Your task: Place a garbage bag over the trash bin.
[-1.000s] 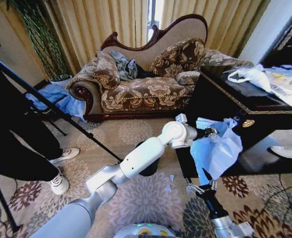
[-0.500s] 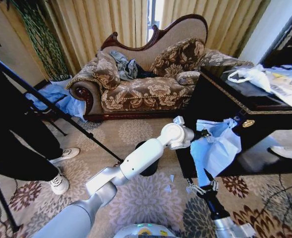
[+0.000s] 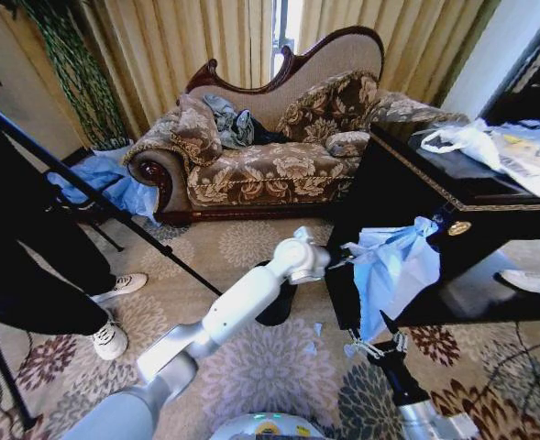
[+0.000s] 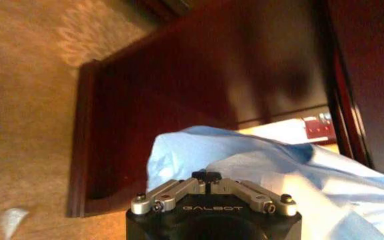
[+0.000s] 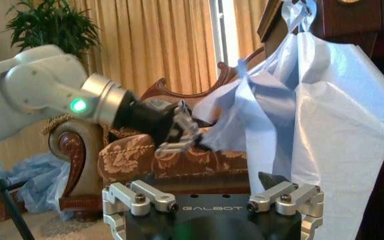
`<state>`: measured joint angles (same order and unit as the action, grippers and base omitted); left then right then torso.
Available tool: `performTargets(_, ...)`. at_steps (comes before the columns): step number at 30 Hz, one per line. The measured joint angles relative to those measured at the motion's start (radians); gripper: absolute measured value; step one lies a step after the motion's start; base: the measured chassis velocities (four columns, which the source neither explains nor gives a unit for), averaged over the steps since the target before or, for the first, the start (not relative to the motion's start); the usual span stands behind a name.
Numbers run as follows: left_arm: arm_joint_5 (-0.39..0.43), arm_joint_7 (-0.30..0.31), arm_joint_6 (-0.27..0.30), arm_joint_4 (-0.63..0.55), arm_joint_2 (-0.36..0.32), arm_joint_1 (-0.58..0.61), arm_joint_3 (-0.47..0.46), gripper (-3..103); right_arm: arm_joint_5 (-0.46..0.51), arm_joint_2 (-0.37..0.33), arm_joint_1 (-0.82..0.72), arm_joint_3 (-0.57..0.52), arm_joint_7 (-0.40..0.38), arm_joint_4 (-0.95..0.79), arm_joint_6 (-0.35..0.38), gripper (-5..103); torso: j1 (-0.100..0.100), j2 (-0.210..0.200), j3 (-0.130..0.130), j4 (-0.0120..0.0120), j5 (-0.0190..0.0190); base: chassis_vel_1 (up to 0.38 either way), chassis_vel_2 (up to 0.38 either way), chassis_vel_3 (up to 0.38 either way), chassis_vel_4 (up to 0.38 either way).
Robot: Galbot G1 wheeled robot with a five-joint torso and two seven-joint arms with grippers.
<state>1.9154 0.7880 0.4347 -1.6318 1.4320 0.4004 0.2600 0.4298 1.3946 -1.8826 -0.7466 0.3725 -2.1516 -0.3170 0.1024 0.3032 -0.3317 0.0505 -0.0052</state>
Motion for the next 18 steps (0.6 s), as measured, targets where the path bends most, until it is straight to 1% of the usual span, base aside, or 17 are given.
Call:
performTargets(1, 0.000, 0.000, 0.000, 0.000, 0.000, 0.000, 0.000, 0, 0.000, 0.000, 0.000, 0.000, 0.000, 0.000, 0.000, 100, 0.000, 0.000, 0.000, 0.0000, 0.0000, 0.000, 0.000, 0.000, 0.000)
performTargets(5, 0.006, 0.014, 0.000, -0.069, -0.079, 0.079, -0.070, 0, -0.003, -0.010, 0.009, 0.006, -0.009, -0.005, 0.012, 100, 0.000, 0.000, 0.000, -0.0002, -0.0002, 0.000, 0.000, 0.000, 0.000)
performTargets(6, 0.006, 0.014, 0.000, -0.069, -0.079, 0.079, -0.070, 0, -0.003, -0.010, 0.009, 0.006, -0.009, -0.005, 0.012, 100, 0.000, 0.000, 0.000, -0.0002, -0.0002, 0.000, 0.000, 0.000, 0.000)
performTargets(9, 0.017, 0.019, 0.000, -0.138, -0.144, 0.143, -0.122, 0, -0.005, -0.014, 0.013, 0.009, -0.013, -0.007, 0.020, 100, 0.000, 0.000, 0.000, -0.0002, 0.0000, 0.000, 0.000, 0.000, 0.000)
performTargets(12, 0.021, 0.020, 0.001, -0.159, -0.163, 0.162, -0.136, 0, -0.007, -0.014, 0.015, 0.010, -0.013, -0.007, 0.021, 100, 0.000, 0.000, 0.000, -0.0001, -0.0002, 0.000, 0.000, 0.000, 0.000)
performTargets(13, 0.027, 0.021, 0.001, -0.192, -0.190, 0.189, -0.159, 0, -0.010, -0.014, 0.019, 0.015, -0.014, -0.006, 0.023, 100, 0.000, 0.000, 0.000, -0.0002, 0.0000, 0.000, 0.000, 0.000, 0.000)
performTargets(16, 0.039, 0.022, 0.004, -0.257, -0.241, 0.249, -0.218, 0, -0.015, -0.013, 0.026, 0.024, -0.018, -0.001, 0.029, 100, 0.000, 0.000, 0.000, 0.0000, 0.0001, 0.000, 0.000, 0.000, 0.000)
performTargets(17, 0.039, 0.022, 0.004, -0.257, -0.241, 0.249, -0.218, 0, -0.015, -0.013, 0.026, 0.024, -0.018, -0.001, 0.029, 100, 0.000, 0.000, 0.000, 0.0000, 0.0001, 0.000, 0.000, 0.000, 0.000)
performTargets(18, 0.043, 0.022, 0.005, -0.274, -0.257, 0.270, -0.238, 0, -0.017, -0.013, 0.027, 0.026, -0.019, -0.001, 0.031, 100, 0.000, 0.000, 0.000, 0.0002, 0.0001, 0.000, 0.000, 0.000, 0.000)
